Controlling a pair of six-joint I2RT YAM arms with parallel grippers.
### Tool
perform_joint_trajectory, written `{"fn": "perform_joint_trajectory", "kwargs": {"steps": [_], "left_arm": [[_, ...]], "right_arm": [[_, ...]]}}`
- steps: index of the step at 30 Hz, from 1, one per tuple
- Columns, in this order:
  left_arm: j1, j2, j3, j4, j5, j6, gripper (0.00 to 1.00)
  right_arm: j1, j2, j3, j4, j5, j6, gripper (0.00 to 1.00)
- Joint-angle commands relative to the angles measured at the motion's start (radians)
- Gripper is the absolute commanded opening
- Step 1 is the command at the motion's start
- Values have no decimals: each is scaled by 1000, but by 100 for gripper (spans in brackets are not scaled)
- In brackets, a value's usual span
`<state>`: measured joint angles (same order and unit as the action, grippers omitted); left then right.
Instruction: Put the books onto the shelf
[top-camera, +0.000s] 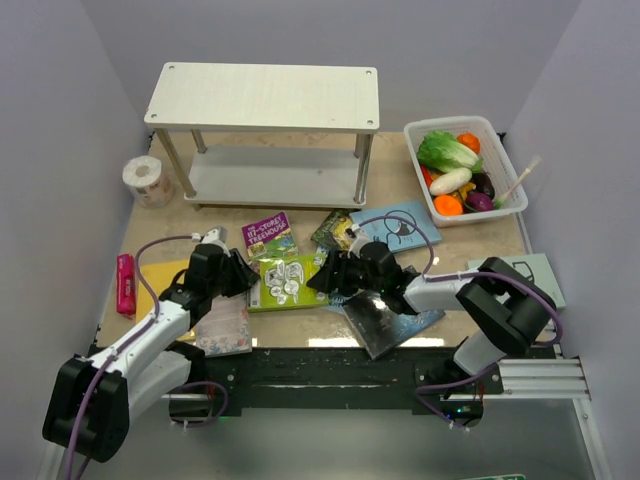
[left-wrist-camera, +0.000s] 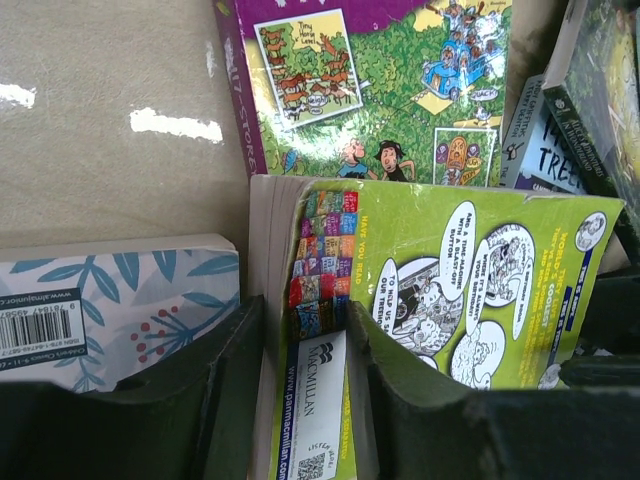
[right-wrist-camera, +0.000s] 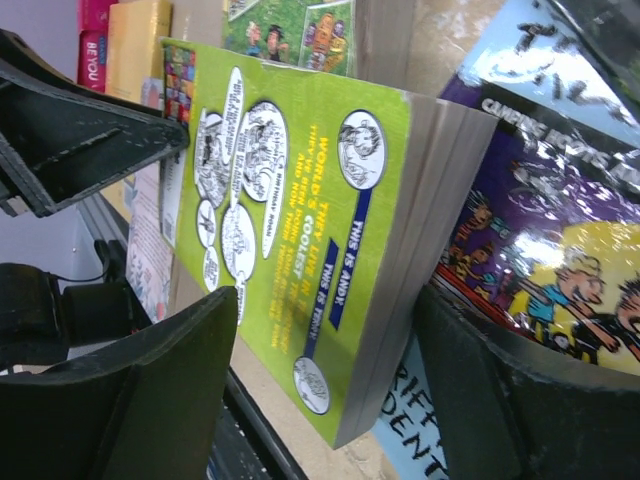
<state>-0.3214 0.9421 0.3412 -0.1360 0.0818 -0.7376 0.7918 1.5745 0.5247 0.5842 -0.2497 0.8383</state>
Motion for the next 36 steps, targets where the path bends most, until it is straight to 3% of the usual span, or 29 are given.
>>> {"fn": "perform_joint_trajectory", "kwargs": {"steps": [1,5,9,11,16,26,32,36], "left_arm": [[-25,21,-53,56,111,-42,0],[-28,44,-73,105,156,-62,0],[-50,47,-73,153,168,-74,0],[-61,58,-67,167,168,-82,0],[-107,87,-56,177,135,-86,0],[-134,120,-61,138,23,-100,0],[-134,136,-71,160,27,-101,0],[-136,153,-90,202,67,-108,0]], "right_arm": [[21,13,-78,-3,-82,36,71],[21,-97,-106,-47,-50,48,74],[21,-252,-92,-191,15,12,82],[20,-303,-72,-295,49,-7,92],[21,-300,-69,-493,127,-25,96],[43,-194,-109,-537,86,-21,97],[73,-36,-137,-407,-6,-10,97],[80,38,-207,-47,-109,105,89]]}}
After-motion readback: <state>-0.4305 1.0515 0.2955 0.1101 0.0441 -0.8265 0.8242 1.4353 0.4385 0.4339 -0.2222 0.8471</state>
